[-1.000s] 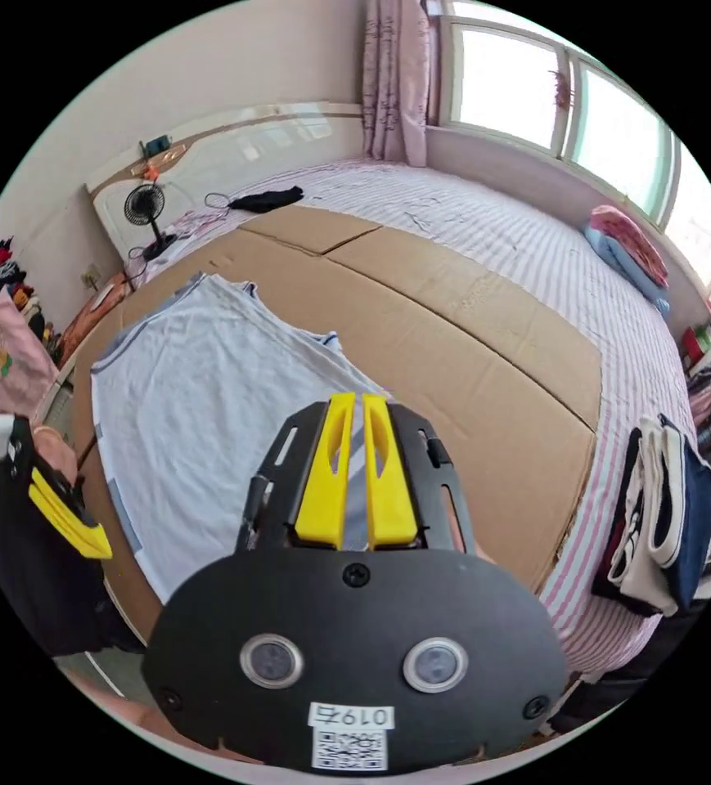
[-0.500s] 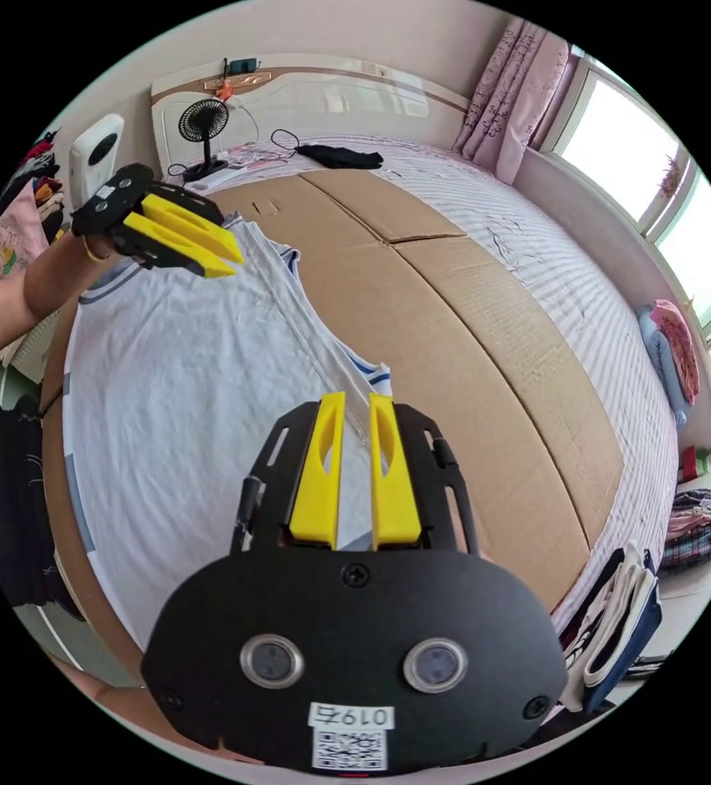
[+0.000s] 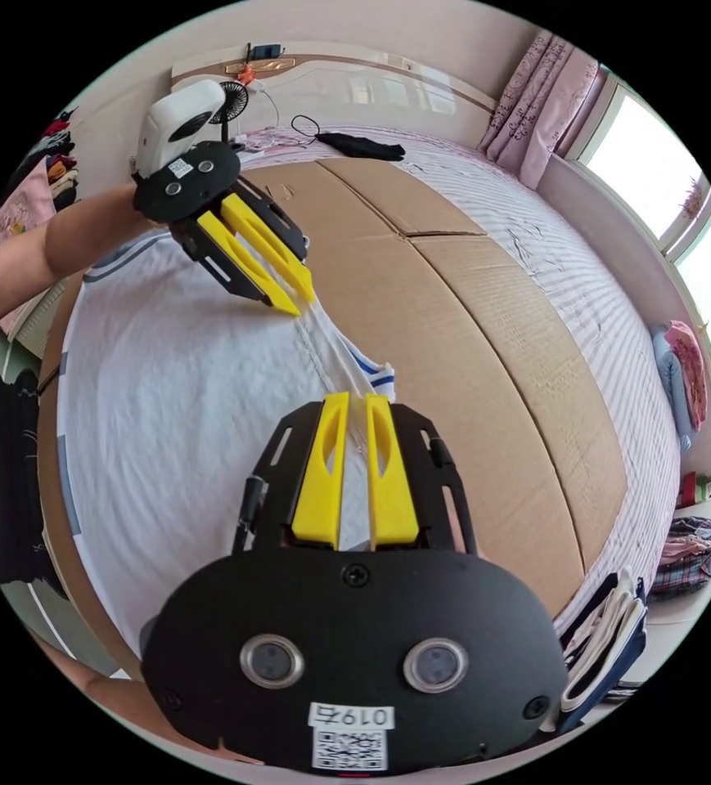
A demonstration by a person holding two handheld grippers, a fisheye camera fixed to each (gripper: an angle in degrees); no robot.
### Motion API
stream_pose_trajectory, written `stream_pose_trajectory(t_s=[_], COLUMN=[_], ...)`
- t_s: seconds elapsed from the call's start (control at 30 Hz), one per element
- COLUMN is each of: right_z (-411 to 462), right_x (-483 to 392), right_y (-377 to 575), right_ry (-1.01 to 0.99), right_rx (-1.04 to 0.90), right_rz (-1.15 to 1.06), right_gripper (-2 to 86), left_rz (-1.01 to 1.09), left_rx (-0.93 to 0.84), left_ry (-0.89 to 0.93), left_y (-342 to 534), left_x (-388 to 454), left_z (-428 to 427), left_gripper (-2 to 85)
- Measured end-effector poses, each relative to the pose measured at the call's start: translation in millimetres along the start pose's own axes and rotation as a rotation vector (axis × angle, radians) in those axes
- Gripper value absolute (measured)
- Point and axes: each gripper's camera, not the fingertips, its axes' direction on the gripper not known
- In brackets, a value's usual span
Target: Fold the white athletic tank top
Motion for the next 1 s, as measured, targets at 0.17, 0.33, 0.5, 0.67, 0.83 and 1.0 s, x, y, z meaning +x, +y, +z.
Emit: stream_pose_trajectory(t_s=[0.17,0.33,0.5,0.67,0.83,1.0], right_z=[-1,-9,-12,-4,-17,-28], right_x=[0,0,2,1,8,27], right_y=[-2,1,7,16,38,70], right_ry=[0.01,0.016,0.028,0.036,0.04,0.022], right_rx=[-0.015,0.004,0.016,0.004,0.039,0.045], right_rz=[-0.008,-0.006,0.009,0.026,0.048,0.084], right_gripper=[0.3,-0.9,-0.9,-0.2,4.0,4.7], left_rz=[0.012,0.024,-0.011,-0.008,-0.002,-0.014], left_rx=[-0.012,-0.022,-0.005,-0.045,-0.045,-0.042], left_ry=[0.017,-0.006,-0.014,-0.021,-0.05,-0.033], left_y=[-6,-11,-14,-17,-18,-18], left_x=[-3,-1,-8,-11,-11,-17], left_z=[4,6,6,18,22,26], left_gripper=[0.7,0.8,0.9,1.0,1.0,1.0])
